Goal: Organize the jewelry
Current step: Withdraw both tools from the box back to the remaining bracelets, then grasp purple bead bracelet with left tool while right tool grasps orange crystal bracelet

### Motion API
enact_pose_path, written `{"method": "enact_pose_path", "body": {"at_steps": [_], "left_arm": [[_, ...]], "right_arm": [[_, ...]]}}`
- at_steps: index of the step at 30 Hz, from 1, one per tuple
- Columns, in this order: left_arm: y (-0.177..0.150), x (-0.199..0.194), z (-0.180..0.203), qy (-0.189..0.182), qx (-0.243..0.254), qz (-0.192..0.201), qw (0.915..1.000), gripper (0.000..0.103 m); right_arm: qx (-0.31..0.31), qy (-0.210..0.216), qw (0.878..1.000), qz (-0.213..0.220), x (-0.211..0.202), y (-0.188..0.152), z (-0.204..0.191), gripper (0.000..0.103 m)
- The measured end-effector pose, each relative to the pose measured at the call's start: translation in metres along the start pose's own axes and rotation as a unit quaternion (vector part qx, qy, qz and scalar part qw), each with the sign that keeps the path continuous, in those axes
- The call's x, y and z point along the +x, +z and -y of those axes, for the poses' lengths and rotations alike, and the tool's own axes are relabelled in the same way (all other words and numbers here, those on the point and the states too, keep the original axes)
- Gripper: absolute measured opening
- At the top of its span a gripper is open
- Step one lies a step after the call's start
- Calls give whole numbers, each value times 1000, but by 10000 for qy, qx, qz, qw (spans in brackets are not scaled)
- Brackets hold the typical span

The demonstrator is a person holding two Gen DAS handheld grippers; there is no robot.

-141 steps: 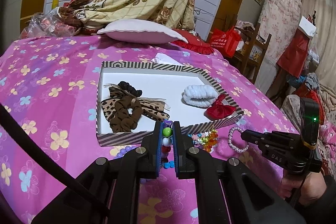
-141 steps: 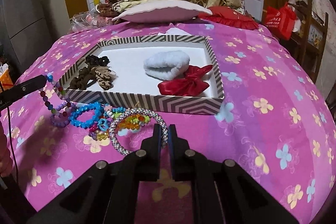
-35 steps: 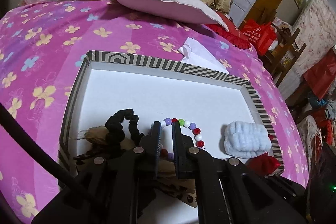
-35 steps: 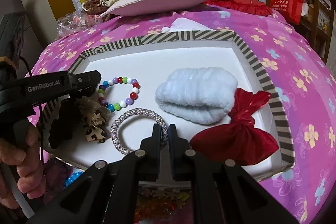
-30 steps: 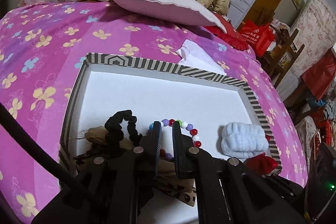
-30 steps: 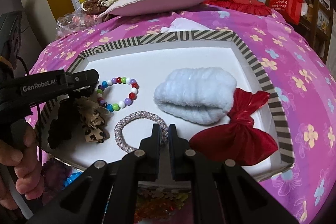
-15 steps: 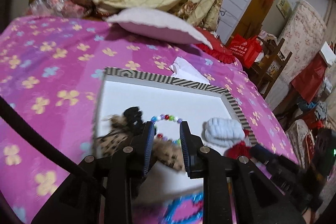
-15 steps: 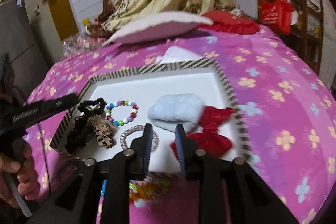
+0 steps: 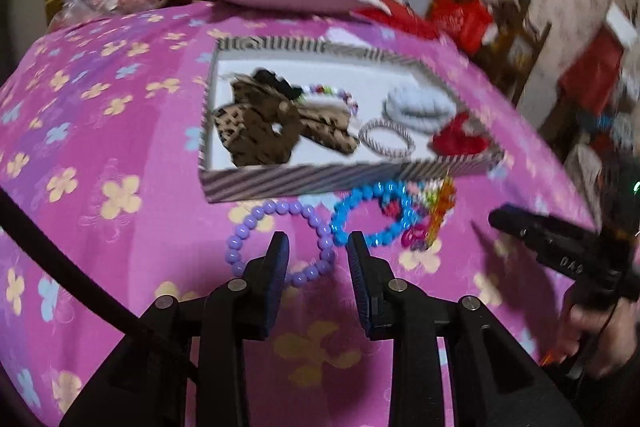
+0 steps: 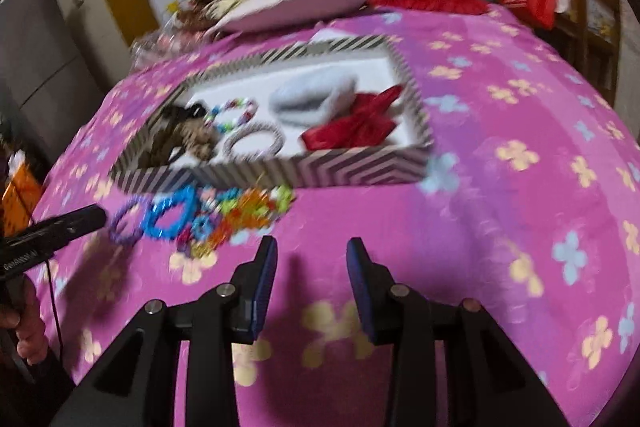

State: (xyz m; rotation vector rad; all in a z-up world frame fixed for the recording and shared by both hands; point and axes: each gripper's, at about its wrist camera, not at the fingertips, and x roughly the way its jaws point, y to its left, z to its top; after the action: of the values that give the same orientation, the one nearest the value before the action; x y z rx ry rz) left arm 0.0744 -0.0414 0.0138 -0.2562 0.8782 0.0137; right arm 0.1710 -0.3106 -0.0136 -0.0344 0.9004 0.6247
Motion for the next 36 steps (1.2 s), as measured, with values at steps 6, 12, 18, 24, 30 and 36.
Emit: {"method": "enact_pose_path", "body": {"at_steps": [6, 12, 18, 24, 30, 36], "left_arm": [[-2, 15, -6, 264, -62, -270, 9993, 15], [-3, 23, 3, 287, 171, -380, 9987, 15], [-7, 26, 12, 466, 462, -345, 9972, 15], [-12, 25, 18, 639, 595, -324, 9957, 11], [-9, 21, 6, 416, 197, -363, 9983, 0], [-3, -13, 5, -196, 9, 326, 9993, 0]], "right_arm": [[70, 474, 9988, -52, 20, 7, -18, 37], [-11, 444, 9990, -83, 36, 13, -31, 37], [-298, 278, 9992, -55, 42, 17, -41, 36], [-737, -55, 9971, -166, 47, 16, -56, 28], [-589, -150, 9981, -74, 38, 14, -44, 9], [-250, 61, 9990, 356, 3, 16, -28, 9]]}}
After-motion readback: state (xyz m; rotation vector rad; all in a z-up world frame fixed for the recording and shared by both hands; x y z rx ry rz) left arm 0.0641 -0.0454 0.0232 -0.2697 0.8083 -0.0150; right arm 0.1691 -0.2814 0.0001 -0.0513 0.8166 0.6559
